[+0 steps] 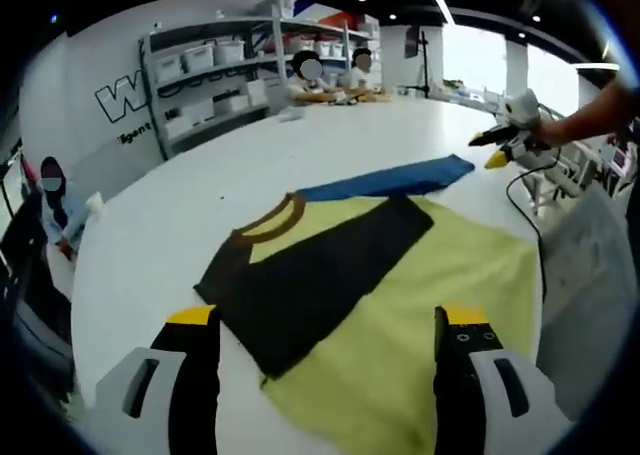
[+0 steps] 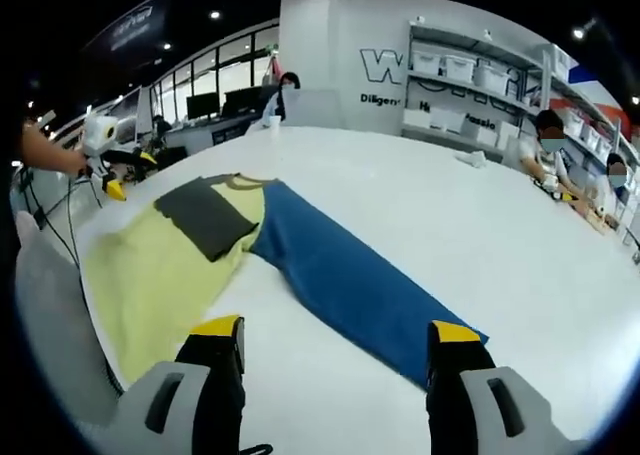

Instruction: Fold the garment on the visible template until the final outline fits inside the template.

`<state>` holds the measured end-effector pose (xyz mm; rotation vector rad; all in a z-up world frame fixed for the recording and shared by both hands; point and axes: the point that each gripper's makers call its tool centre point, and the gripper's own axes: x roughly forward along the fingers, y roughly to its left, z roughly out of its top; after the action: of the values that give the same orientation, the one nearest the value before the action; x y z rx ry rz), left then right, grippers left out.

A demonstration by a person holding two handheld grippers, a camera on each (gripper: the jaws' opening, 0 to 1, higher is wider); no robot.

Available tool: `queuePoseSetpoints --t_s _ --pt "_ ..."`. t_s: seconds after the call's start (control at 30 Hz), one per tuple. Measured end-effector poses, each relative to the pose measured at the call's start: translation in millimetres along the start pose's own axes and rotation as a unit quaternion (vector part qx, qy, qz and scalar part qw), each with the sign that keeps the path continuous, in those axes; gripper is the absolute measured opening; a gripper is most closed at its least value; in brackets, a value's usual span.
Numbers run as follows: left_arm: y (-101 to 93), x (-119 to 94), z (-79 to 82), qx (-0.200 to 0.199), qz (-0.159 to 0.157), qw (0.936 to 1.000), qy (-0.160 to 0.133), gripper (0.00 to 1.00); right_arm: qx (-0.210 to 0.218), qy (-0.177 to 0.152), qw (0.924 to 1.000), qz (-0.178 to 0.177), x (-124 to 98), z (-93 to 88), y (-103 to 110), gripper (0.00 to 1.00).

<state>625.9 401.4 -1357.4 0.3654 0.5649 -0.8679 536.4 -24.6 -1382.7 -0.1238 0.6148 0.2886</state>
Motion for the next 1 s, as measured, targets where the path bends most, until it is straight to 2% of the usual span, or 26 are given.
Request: queuePoseSetpoints --t_s 0.33,0.57,0.7,0.8,0.87,1.0 --pt "8.8 -18.0 -20.3 -0.022 0.020 0.9995 0.007 0.92 0.033 0.007 0.9992 -0.022 1.9 -4.5 -26.0 0.63" --pt "10.5 -29.1 -32.8 -0.036 0.030 0.9988 0.012 0.92 0.064 0.016 0.9968 -0.046 3.1 -14.6 -56.3 0.58" --pt "12.9 -34.1 -35.9 -0.036 0.036 0.9986 0.014 0.92 0.054 0.024 0.9969 -0.052 6.2 -17.6 -66.9 0.56" --pt "12.9 -39.1 -34.3 -0.033 0.037 0.9987 0.007 0.90 0.026 0.040 0.9975 -0.053 8.8 -22.3 -73.5 0.52" --pt "14.0 -42.8 -35.5 -0.018 0.044 0.9988 0.009 0.88 0.026 0.049 0.9970 -0.055 11.7 -25.0 -79.6 0.50" --pt "14.1 -48.1 -39.0 -0.026 0.047 0.9985 0.011 0.90 0.020 0.059 0.9959 -0.066 15.6 -26.3 -90.8 0.47"
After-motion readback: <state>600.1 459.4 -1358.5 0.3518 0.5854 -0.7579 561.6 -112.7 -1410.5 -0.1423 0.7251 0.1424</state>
